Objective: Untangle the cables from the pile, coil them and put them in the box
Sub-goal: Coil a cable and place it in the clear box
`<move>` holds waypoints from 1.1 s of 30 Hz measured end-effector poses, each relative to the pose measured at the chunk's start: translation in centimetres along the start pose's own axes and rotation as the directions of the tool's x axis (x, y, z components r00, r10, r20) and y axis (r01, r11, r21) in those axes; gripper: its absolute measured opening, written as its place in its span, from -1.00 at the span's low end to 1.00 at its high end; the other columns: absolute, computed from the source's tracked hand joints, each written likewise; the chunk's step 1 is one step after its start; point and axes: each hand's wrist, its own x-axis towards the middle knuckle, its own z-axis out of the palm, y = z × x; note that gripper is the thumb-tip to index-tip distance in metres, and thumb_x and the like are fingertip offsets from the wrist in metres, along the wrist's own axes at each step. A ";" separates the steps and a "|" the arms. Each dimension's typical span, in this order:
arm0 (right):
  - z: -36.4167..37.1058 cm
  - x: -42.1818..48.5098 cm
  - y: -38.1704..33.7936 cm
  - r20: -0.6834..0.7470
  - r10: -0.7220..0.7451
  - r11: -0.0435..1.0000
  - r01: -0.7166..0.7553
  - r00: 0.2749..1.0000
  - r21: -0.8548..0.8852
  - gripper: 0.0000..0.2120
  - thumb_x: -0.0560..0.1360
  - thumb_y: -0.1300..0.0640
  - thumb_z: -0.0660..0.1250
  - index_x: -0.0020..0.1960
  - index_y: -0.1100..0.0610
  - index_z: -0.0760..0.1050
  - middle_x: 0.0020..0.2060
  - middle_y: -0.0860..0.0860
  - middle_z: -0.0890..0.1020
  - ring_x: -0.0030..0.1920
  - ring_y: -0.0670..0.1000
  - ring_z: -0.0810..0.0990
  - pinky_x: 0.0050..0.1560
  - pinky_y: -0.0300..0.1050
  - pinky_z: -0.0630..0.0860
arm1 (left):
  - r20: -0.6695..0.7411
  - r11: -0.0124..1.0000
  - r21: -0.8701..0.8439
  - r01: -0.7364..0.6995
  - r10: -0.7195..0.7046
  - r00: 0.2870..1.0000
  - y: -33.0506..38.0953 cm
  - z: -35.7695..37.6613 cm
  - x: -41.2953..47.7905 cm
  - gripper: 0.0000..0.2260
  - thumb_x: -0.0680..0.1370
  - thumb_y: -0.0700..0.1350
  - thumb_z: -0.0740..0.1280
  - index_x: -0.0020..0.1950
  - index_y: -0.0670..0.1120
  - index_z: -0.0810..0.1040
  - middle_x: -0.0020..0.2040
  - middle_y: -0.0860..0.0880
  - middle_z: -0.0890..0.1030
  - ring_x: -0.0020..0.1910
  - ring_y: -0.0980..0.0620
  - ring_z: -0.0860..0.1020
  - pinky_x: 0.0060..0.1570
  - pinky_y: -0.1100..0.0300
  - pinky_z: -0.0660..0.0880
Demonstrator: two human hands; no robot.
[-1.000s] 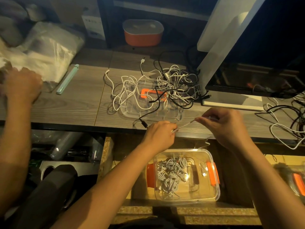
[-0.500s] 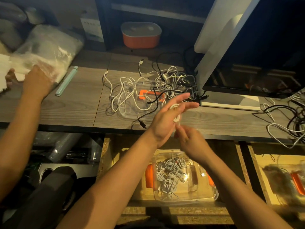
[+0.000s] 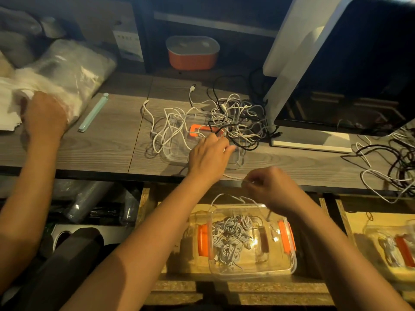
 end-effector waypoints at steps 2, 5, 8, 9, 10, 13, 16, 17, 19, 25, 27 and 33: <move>-1.2 -0.1 0.4 -0.037 0.041 0.999 -0.041 0.998 0.004 -0.88 0.52 0.02 0.33 -0.07 0.04 0.61 -0.26 -0.14 0.58 -0.22 -0.15 0.56 -0.21 -0.22 0.50 | 0.066 1.000 -0.008 0.001 0.000 0.998 -0.6 0.0 -0.2 -0.68 0.63 0.10 0.08 -0.03 -0.03 0.55 -0.01 -0.09 0.47 0.01 -0.11 0.47 -0.12 0.09 0.35; -2.4 -0.2 0.9 -0.091 0.039 0.998 -0.035 0.995 0.044 -0.90 0.49 0.04 0.36 -0.09 0.05 0.62 -0.26 -0.14 0.59 -0.23 -0.17 0.55 -0.26 -0.29 0.47 | 0.155 0.997 -0.081 -0.005 0.017 0.988 -1.3 0.0 -0.8 -0.62 0.63 0.15 0.02 -0.25 0.00 0.42 -0.13 -0.03 0.38 -0.13 -0.09 0.47 -0.22 0.13 0.30; -2.6 -0.3 1.3 -0.183 0.071 0.984 -0.039 0.981 0.174 -0.92 0.50 0.04 0.35 -0.08 0.03 0.60 -0.23 -0.16 0.59 -0.18 -0.20 0.54 -0.25 -0.33 0.41 | 0.232 0.983 -0.172 -0.060 0.100 0.967 -1.0 0.1 -1.3 -0.63 0.60 0.19 0.04 -0.23 -0.01 0.43 -0.11 0.01 0.35 -0.14 0.00 0.41 -0.22 0.15 0.22; -2.6 -0.2 1.3 -0.205 0.090 0.976 -0.045 0.975 0.214 -0.92 0.50 0.04 0.35 -0.08 0.02 0.60 -0.22 -0.16 0.59 -0.16 -0.19 0.54 -0.23 -0.31 0.42 | 0.261 0.980 -0.187 -0.072 0.120 0.958 -0.9 0.1 -1.4 -0.62 0.57 0.23 0.07 -0.18 -0.02 0.47 -0.09 0.02 0.35 -0.12 0.03 0.39 -0.21 0.15 0.21; -2.7 -0.1 1.4 -0.223 0.103 0.972 -0.050 0.969 0.232 -0.91 0.50 0.04 0.35 -0.08 0.03 0.60 -0.21 -0.15 0.59 -0.15 -0.19 0.54 -0.21 -0.29 0.43 | 0.289 0.980 -0.185 -0.079 0.131 0.948 -0.8 0.1 -1.6 -0.61 0.54 0.27 0.12 -0.12 -0.03 0.50 -0.07 0.04 0.35 -0.10 0.06 0.38 -0.19 0.15 0.22; -3.0 0.2 1.8 -0.267 0.139 0.966 -0.072 0.953 0.249 -0.90 0.51 0.03 0.33 -0.05 0.03 0.58 -0.20 -0.17 0.55 -0.14 -0.18 0.51 -0.17 -0.22 0.49 | 0.323 0.988 -0.059 -0.140 0.151 0.934 -0.9 0.3 -2.2 -0.68 0.46 0.22 0.31 0.04 0.01 0.50 -0.01 0.05 0.38 -0.03 0.02 0.43 -0.14 0.15 0.29; -3.4 0.5 2.3 -0.294 0.156 0.966 -0.084 0.943 0.244 -0.91 0.51 0.03 0.33 -0.05 0.02 0.57 -0.19 -0.14 0.55 -0.15 -0.20 0.48 -0.23 -0.28 0.42 | 0.285 0.983 0.075 -0.169 0.142 0.948 -0.7 0.5 -2.7 -0.83 0.54 -0.05 0.28 0.11 -0.02 0.51 0.07 -0.02 0.51 0.03 -0.07 0.50 -0.08 0.12 0.36; -3.3 0.5 2.5 -0.300 0.156 0.968 -0.085 0.941 0.237 -0.92 0.51 0.03 0.34 -0.06 0.02 0.57 -0.19 -0.13 0.55 -0.15 -0.20 0.48 -0.24 -0.29 0.40 | 0.299 0.986 0.081 -0.144 0.114 0.947 -0.7 0.4 -2.7 -0.83 0.56 -0.11 0.24 0.11 -0.03 0.54 0.07 -0.04 0.54 0.01 -0.07 0.51 -0.11 0.13 0.38; -2.9 0.5 2.6 -0.335 0.167 0.962 -0.078 0.927 0.262 -0.94 0.51 0.04 0.33 -0.07 0.01 0.56 -0.20 -0.14 0.55 -0.15 -0.20 0.49 -0.24 -0.30 0.39 | 0.397 0.999 -0.048 -0.020 0.037 0.917 -0.6 0.4 -2.5 -0.78 0.60 -0.14 0.19 0.17 -0.01 0.57 0.02 -0.06 0.58 -0.11 -0.05 0.53 -0.23 0.16 0.38; -0.2 0.9 3.6 -0.170 0.311 0.863 -0.203 0.935 0.463 -0.81 0.56 0.04 0.24 -0.09 0.10 0.56 -0.28 0.03 0.57 -0.29 -0.04 0.48 -0.32 -0.19 0.39 | 0.486 0.466 -0.806 0.365 0.168 0.858 1.6 -1.0 -2.2 -0.65 0.61 -0.28 0.17 0.37 -0.05 0.38 0.28 -0.01 0.50 0.29 0.11 0.43 0.30 0.29 0.33; 1.3 0.8 3.0 -0.100 0.272 0.885 -0.207 0.957 0.418 -0.74 0.59 0.01 0.17 -0.16 0.09 0.53 -0.27 0.03 0.58 -0.24 0.00 0.51 -0.27 -0.18 0.41 | 0.434 0.383 -0.862 0.332 0.219 0.874 2.9 -1.7 -2.1 -0.69 0.63 -0.23 0.12 0.37 -0.10 0.41 0.24 0.08 0.53 0.26 0.23 0.43 0.27 0.37 0.30; 3.8 0.9 0.0 0.047 0.012 0.970 -0.023 0.999 0.242 -0.81 0.61 0.10 0.17 -0.08 0.13 0.51 -0.16 0.06 0.61 -0.13 0.06 0.56 -0.12 -0.09 0.49 | 0.214 0.334 -0.920 0.206 -0.015 0.977 5.0 -1.8 -0.5 -0.82 0.63 -0.19 0.13 -0.08 -0.04 0.49 -0.28 0.01 0.51 -0.30 0.10 0.52 -0.27 0.23 0.47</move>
